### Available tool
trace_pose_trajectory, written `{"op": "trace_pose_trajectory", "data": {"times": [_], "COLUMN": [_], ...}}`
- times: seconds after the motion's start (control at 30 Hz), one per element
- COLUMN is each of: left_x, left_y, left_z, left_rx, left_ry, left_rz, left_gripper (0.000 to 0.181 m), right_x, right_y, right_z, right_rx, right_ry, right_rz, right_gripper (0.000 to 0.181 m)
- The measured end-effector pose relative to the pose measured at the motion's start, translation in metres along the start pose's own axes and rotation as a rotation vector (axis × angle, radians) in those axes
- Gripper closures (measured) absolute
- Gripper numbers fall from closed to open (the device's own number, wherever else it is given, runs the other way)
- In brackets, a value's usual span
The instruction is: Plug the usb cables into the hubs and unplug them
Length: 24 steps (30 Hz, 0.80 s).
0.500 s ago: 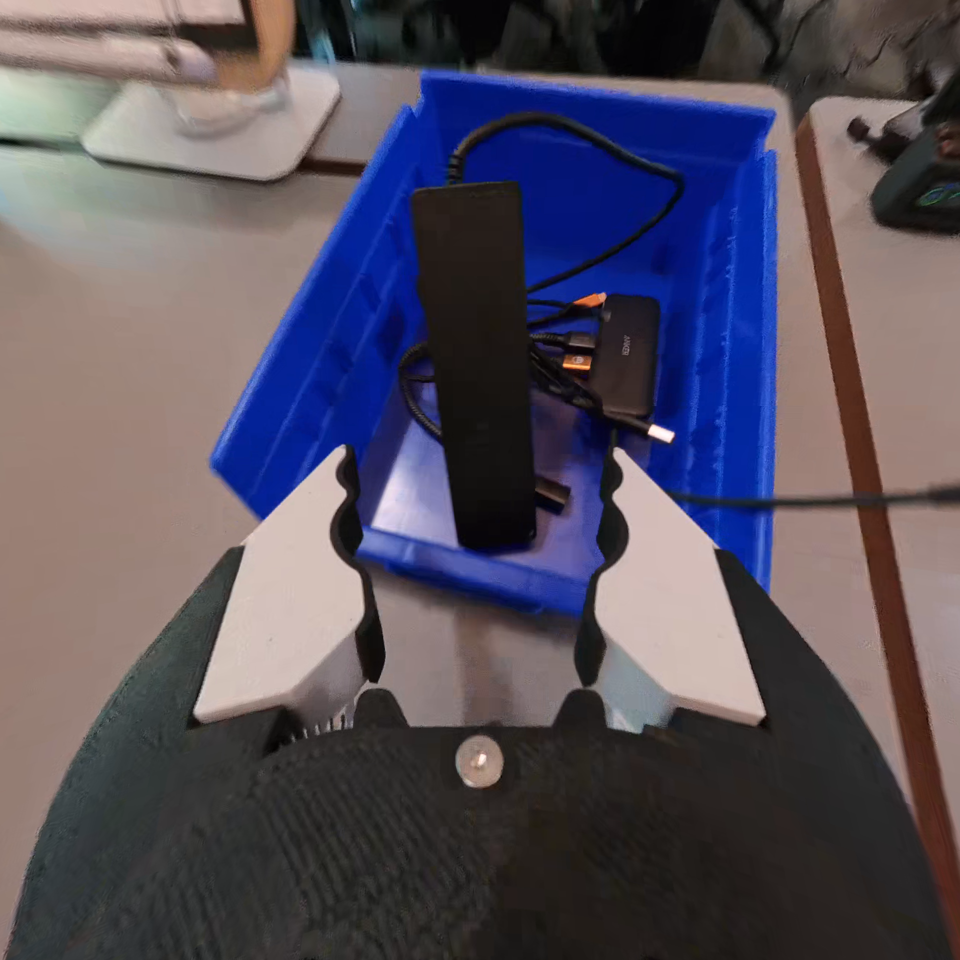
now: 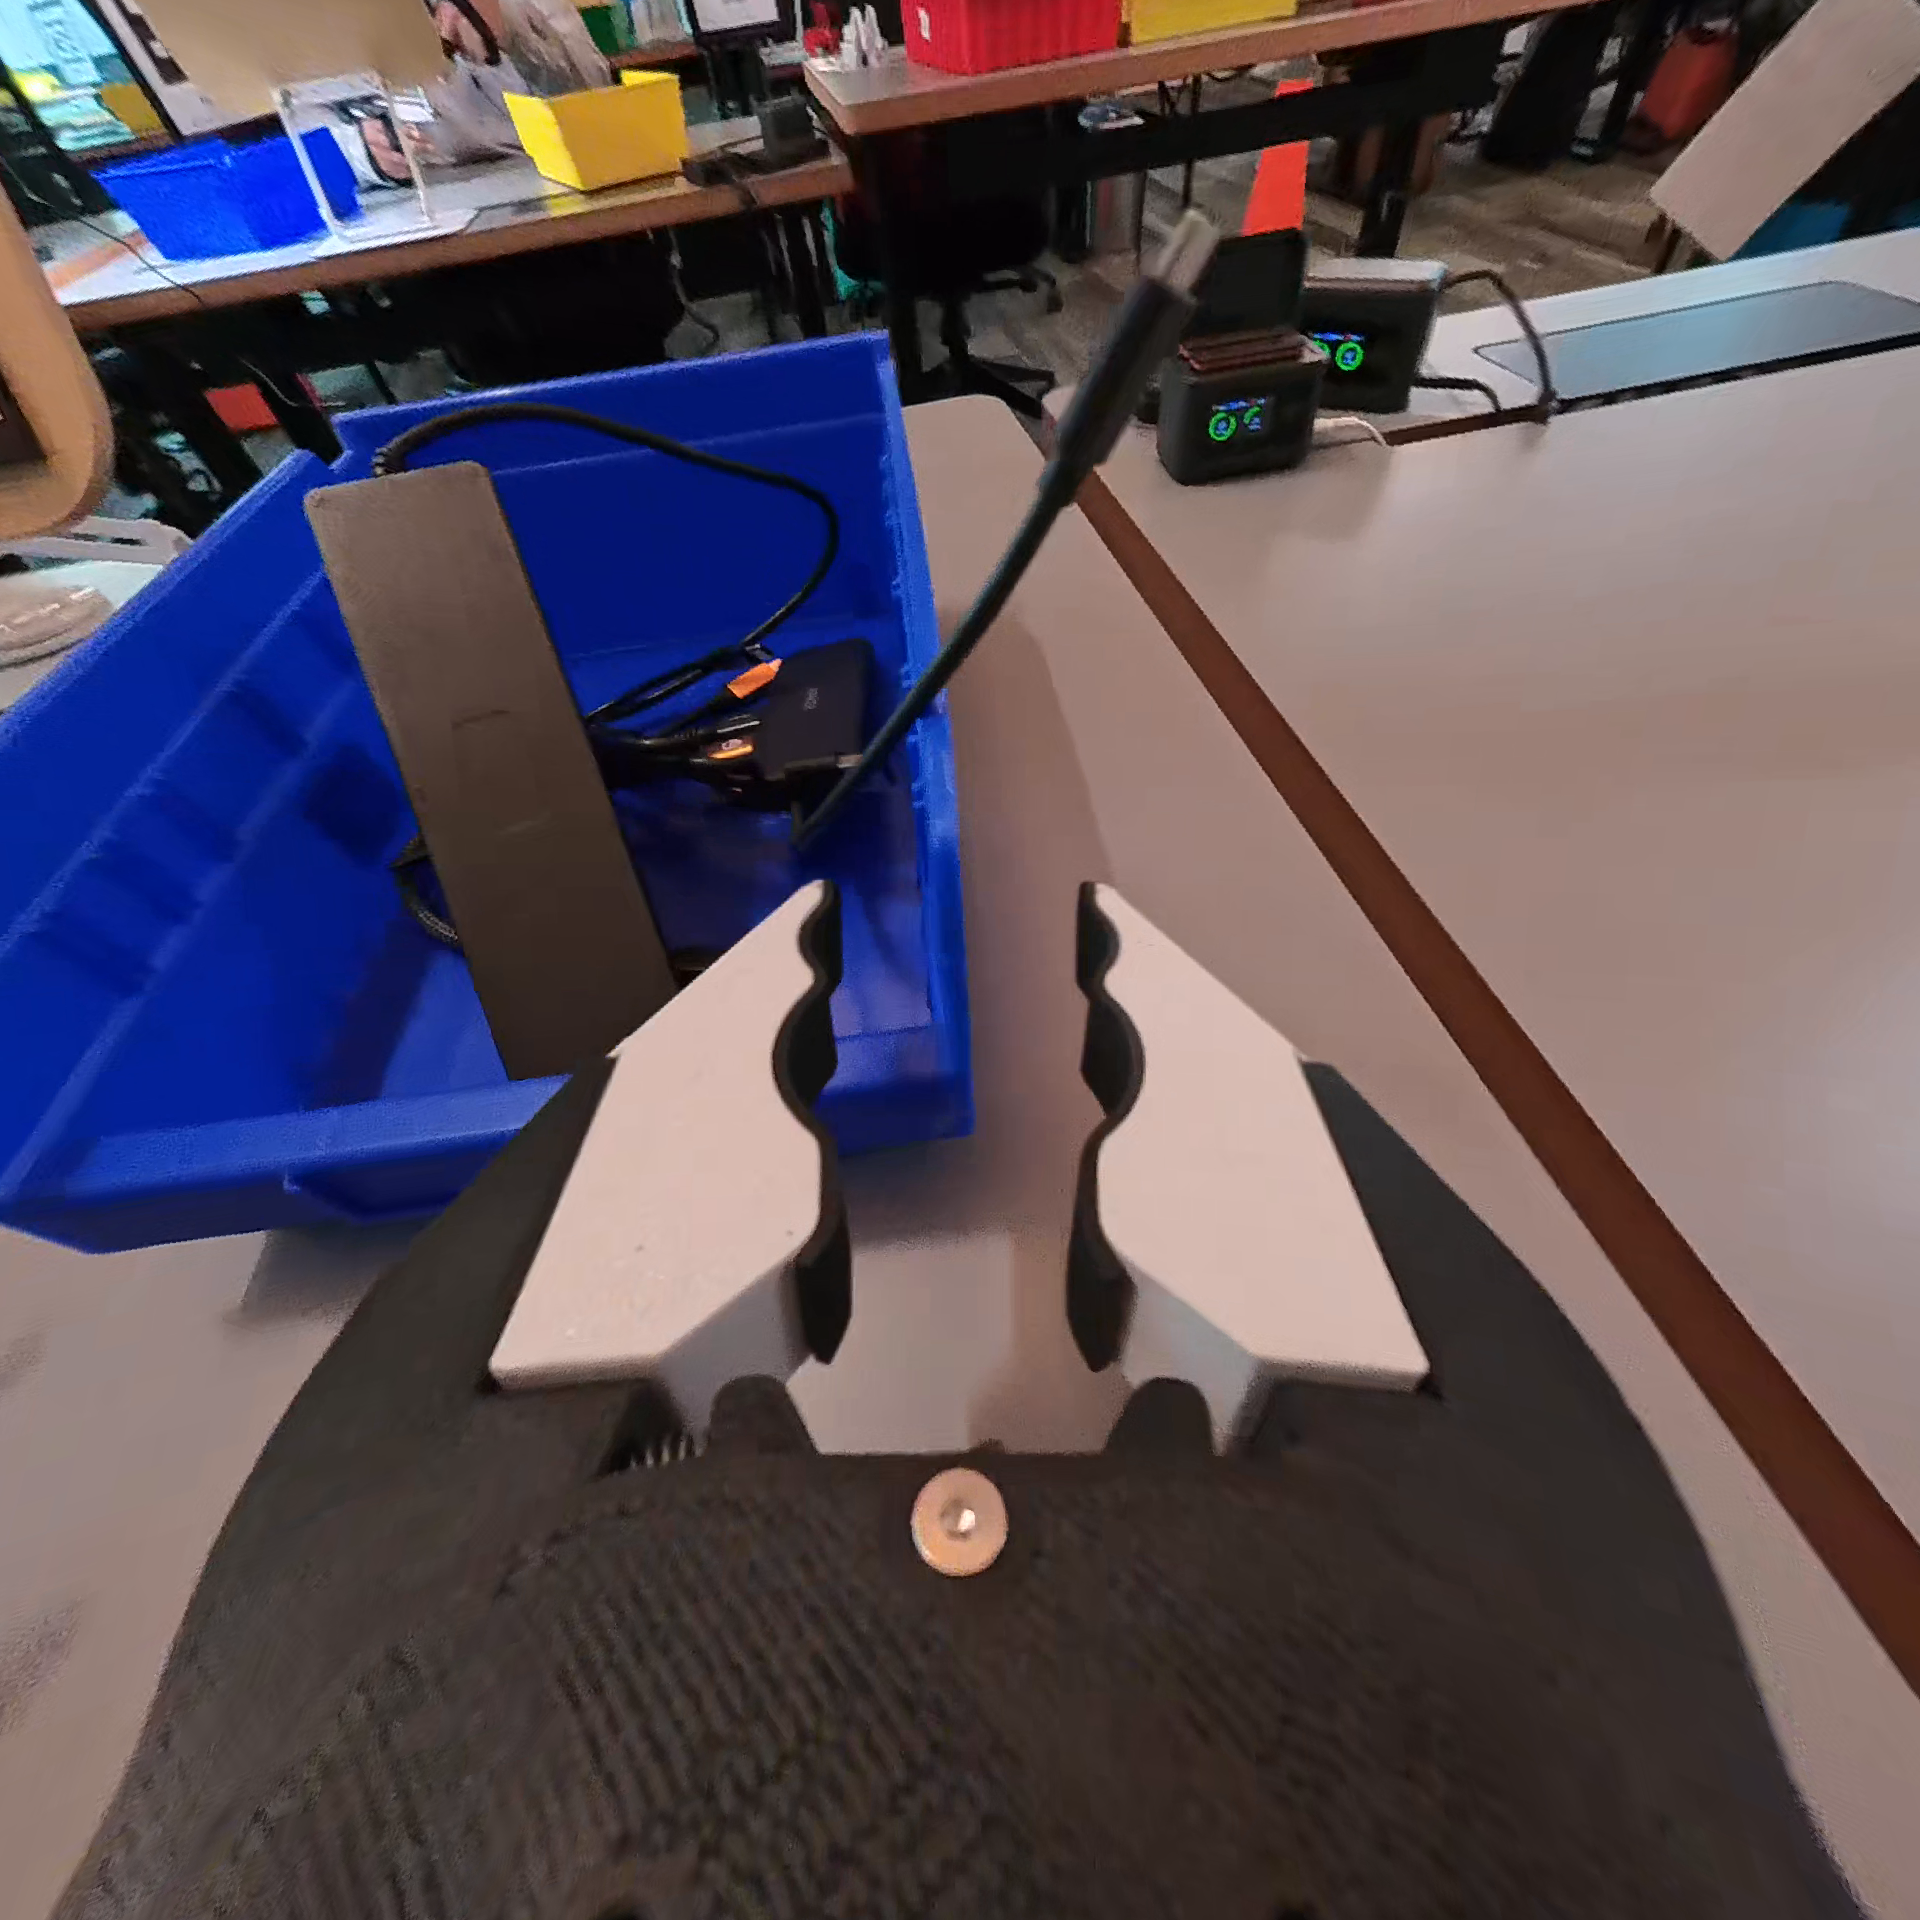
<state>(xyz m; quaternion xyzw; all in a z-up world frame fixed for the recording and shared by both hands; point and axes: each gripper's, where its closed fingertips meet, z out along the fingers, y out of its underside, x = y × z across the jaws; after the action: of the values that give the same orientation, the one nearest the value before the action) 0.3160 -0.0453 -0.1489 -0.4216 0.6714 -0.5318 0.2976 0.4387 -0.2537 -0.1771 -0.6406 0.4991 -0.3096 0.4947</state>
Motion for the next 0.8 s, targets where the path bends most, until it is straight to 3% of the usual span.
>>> {"op": "trace_pose_trajectory", "data": {"times": [0.03,0.17,0.23,0.43,0.57,0.8], "left_x": [0.003,-0.005,-0.002,-0.035,-0.056,-0.090], "left_y": [0.003,0.011,0.012,0.015,0.025,0.054], "left_z": [0.017,0.056,0.064,0.045,0.004,-0.116], "left_rx": [-0.033,-0.073,-0.059,-0.026,-0.030,-0.026], "left_ry": [-0.011,-0.093,-0.054,-0.216,-0.306,-0.412], "left_rz": [0.001,-0.042,-0.063,-0.010,0.035,0.026], "left_gripper": [0.120,0.137,0.149,0.167,0.170,0.171], "right_x": [-0.003,-0.001,-0.002,-0.036,-0.077,-0.190], "right_y": [0.000,0.001,0.001,0.004,0.015,0.043], "right_z": [0.003,0.010,0.010,0.007,-0.004,-0.049], "right_rx": [0.006,0.033,0.047,0.006,-0.044,-0.054], "right_ry": [-0.005,0.079,0.104,-0.041,-0.070,-0.224], "right_rz": [-0.014,-0.128,-0.159,-0.054,-0.099,-0.197], "right_gripper": [0.141,0.174,0.173,0.180,0.180,0.178]}}
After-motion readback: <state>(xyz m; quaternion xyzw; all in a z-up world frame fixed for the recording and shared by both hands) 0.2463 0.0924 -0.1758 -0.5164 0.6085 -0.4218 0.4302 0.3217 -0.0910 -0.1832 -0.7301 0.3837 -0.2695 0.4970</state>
